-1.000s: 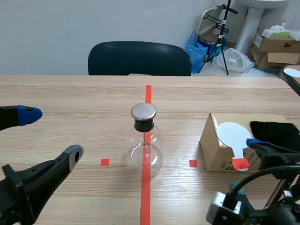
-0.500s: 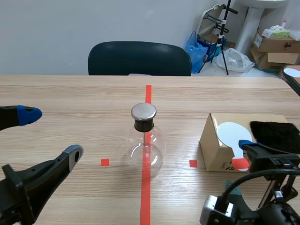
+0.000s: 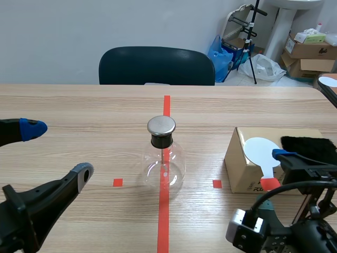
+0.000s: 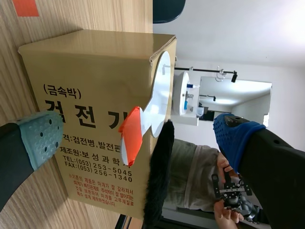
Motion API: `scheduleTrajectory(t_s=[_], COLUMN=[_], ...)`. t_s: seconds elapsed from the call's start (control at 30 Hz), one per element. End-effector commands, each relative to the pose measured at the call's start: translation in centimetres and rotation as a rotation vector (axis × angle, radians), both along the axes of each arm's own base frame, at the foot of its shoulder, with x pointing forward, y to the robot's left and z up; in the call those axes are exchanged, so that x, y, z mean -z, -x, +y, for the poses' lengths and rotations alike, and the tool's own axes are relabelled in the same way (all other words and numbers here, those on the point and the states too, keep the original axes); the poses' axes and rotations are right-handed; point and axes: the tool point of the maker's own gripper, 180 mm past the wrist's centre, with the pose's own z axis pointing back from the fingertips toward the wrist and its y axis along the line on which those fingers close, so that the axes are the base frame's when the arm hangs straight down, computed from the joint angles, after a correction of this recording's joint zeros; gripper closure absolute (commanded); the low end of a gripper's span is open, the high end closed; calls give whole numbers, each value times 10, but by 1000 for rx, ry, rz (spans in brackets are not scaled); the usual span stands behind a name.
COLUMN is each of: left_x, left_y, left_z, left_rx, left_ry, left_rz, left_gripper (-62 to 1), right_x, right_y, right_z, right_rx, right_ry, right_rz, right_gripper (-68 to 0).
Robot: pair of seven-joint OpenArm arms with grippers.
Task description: Do the electroscope experiment
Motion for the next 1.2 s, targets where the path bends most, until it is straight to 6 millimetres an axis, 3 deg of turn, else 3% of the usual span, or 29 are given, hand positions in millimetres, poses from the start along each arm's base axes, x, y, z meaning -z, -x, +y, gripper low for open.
scheduleTrajectory(t_s=[0.0,0.23,0.3,0.47,0.67,0.83,1.17], left_x=[-10,-10,-10,-10,-10,-10,-10], left_y=[-1,-1,-1,-1,-1,-1,-1], left_z=[-4,-4,-4,-4,-4,-4,-4], left_rx=[4,4,4,4,4,4,4], left_ry=[27,27,27,27,27,27,27], left_rz=[-28,-28,-28,-28,-28,-28,-28], left_gripper=[-623,-623,-623,-623,-623,-623,-623], right_x=[-10,-10,-10,-10,-10,-10,-10], right_y=[-7,-7,-7,-7,-7,-7,-7], right_z=[-1,2,1,1,1,1,1], right_rx=[3,-12,-11,-9,-6,-7,-7], right_ry=[-2,-2,-2,-1,-1,-1,-1], right_rz=[-38,-38,-38,-38,-38,-38,-38], right_gripper=[-679,-677,-615,-370,-205,-4,-8])
